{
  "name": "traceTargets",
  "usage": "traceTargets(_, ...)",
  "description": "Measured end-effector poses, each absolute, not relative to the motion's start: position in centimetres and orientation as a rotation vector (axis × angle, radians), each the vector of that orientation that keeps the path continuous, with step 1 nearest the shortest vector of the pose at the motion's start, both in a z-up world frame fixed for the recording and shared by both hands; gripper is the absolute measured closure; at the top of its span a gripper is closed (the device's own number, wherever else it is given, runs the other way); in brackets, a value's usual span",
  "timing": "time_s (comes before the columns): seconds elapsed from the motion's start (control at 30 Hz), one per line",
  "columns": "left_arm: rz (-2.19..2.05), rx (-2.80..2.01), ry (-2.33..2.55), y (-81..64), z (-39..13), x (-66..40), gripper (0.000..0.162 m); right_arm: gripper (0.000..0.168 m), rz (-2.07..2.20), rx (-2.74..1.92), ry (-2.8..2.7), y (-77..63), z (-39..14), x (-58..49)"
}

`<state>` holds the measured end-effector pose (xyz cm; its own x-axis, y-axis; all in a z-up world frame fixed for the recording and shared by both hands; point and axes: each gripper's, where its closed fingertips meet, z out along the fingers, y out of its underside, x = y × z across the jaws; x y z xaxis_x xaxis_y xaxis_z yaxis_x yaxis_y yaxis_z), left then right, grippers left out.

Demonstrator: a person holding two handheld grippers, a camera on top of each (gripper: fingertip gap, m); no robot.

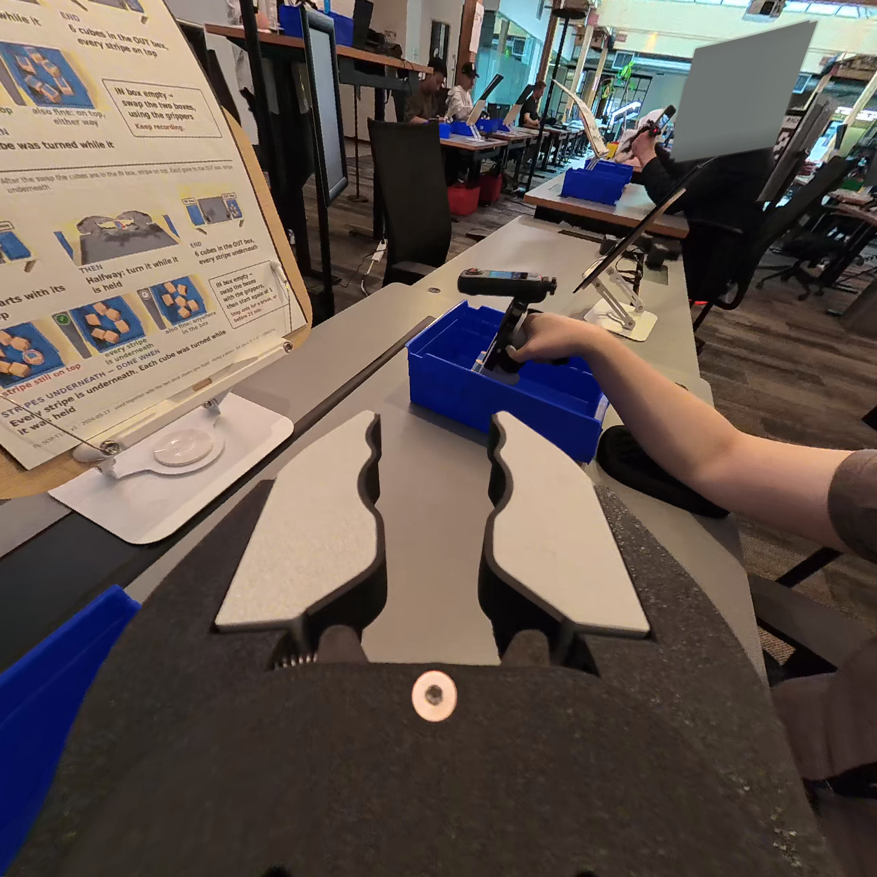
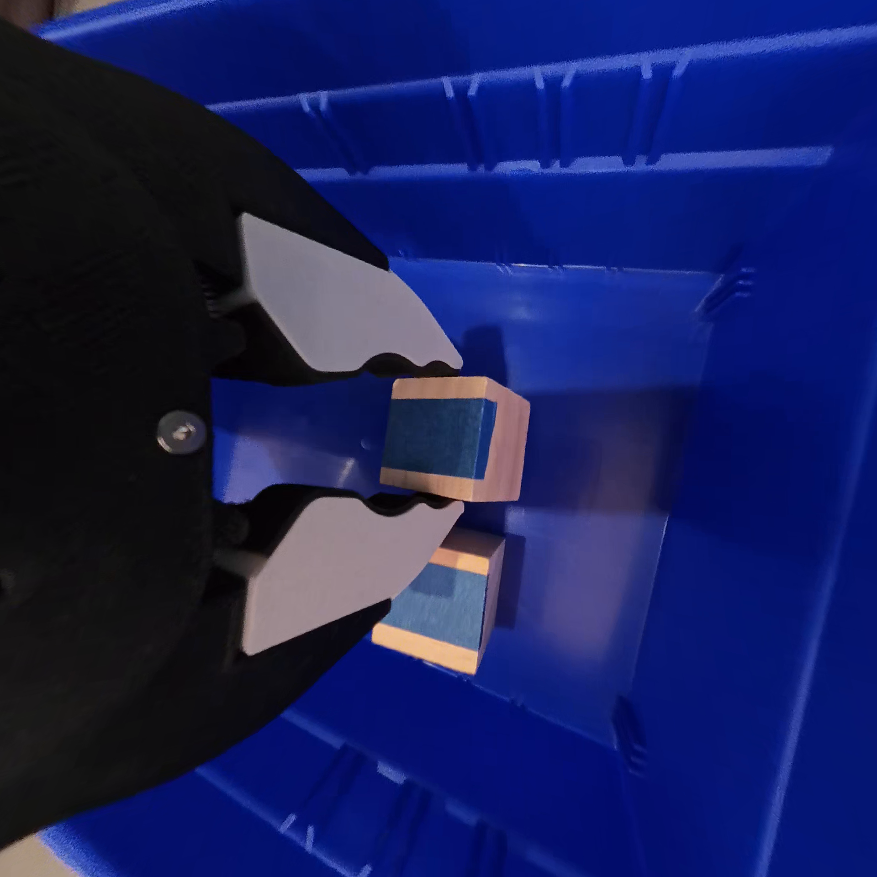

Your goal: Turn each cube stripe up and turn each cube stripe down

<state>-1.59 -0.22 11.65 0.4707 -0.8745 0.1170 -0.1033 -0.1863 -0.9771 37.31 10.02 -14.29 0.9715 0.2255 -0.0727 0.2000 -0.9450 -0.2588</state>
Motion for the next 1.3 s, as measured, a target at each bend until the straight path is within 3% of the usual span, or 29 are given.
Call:
traceTargets(0.4,-0.865,-1.622,0.889,-1.1,12.1,-1.9,0.119,0.116,0.03,-2.669,-0.387,11.8,-10.7,37.4)
traceTargets(0.87,-0.8,-1.722,0.804,0.3,11.2,-4.8,0.119,0.111,-0.181,-2.705,-0.485,12.4,-12.9,38.7)
traceTargets(1.03,-0.615,-1.965,0.674,1.9,8.2,-10.6,0.128,0.111,-0.144,-2.657,-0.491,12.4,-11.5,38.3)
traceTargets(1.2,-0.365,-2.319,0.561,2.2,2.1,-18.0,0.129,0.111,-0.087,-2.567,-0.488,12.6,-8.9,37.6)
traceTargets(1.3,-0.454,-2.445,0.533,2.1,-0.6,-18.0,0.128,0.111,-0.082,-2.54,-0.479,12.4,-8.0,37.6)
